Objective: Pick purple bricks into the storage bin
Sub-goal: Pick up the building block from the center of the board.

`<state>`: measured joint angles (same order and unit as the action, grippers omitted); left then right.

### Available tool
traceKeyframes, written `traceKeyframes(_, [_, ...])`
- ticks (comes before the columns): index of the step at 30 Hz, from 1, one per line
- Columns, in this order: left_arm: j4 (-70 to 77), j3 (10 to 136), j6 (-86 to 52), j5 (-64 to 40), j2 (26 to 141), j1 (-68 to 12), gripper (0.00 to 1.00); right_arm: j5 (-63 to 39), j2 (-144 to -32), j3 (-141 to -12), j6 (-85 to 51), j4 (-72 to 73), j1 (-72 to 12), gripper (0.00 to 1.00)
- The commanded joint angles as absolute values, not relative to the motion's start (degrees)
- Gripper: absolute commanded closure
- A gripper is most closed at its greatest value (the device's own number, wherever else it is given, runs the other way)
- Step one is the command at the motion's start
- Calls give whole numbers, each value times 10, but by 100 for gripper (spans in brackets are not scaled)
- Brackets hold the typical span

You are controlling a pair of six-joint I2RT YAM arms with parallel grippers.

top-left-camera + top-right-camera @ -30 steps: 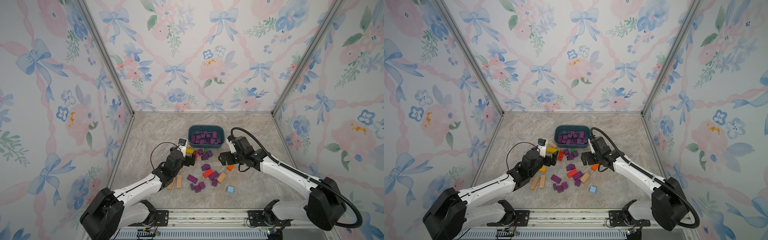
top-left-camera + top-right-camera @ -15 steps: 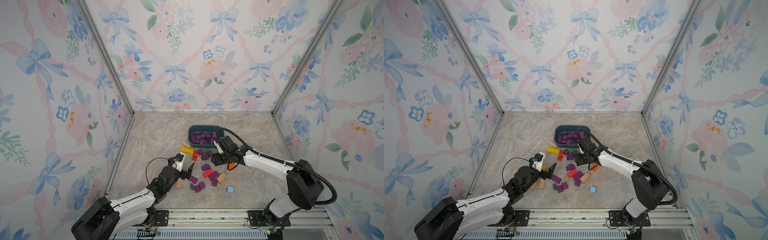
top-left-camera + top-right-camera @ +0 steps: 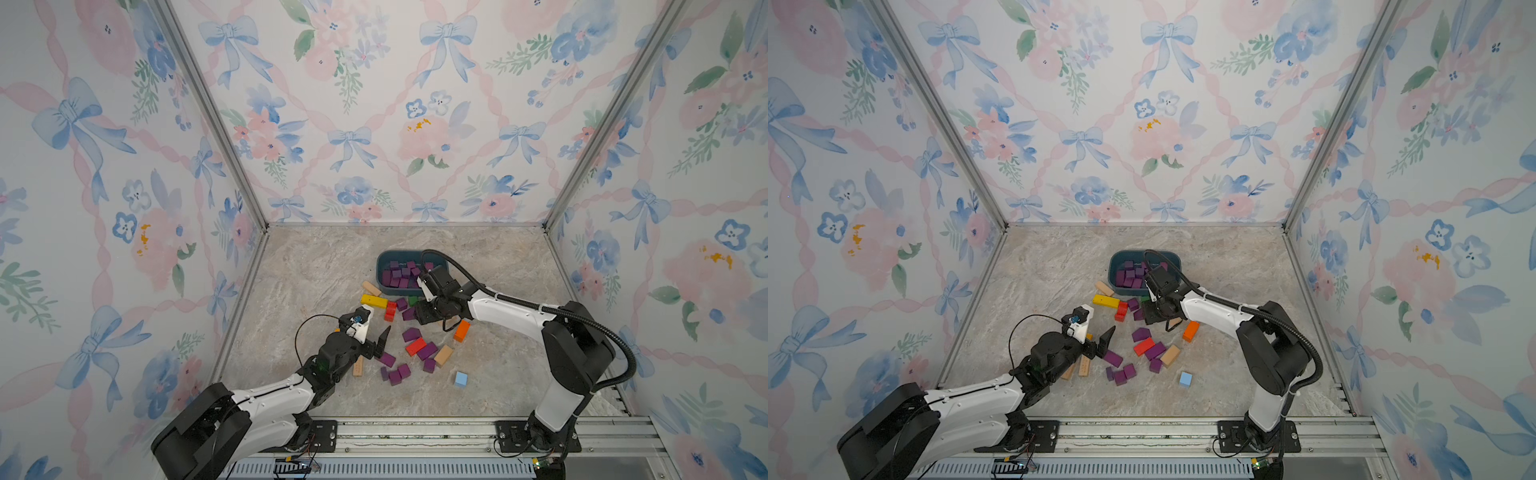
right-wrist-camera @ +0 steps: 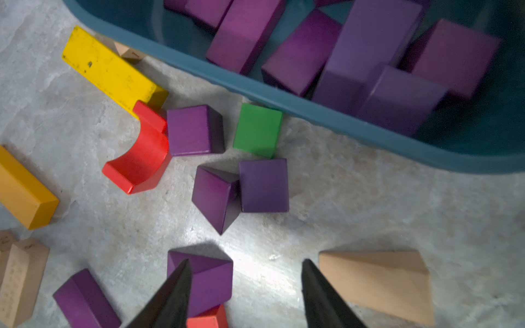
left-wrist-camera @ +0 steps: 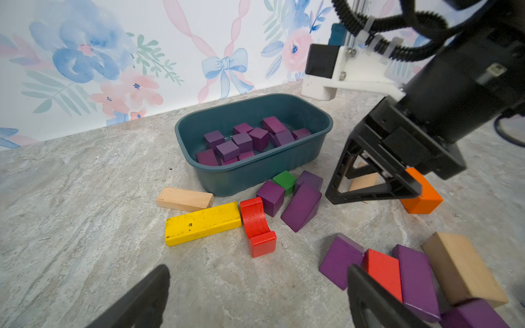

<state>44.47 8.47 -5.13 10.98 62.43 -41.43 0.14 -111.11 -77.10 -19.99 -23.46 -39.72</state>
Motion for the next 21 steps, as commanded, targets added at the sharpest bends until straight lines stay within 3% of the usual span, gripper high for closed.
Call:
traceKeyframes(1, [458,85,-57,105,619,-415,2,30,-1139,-794,-184,-262,-386,44])
traceKeyframes(21, [460,95,-53,118,645,-414,2,38,-1209,-852,-174,-266,-376,45])
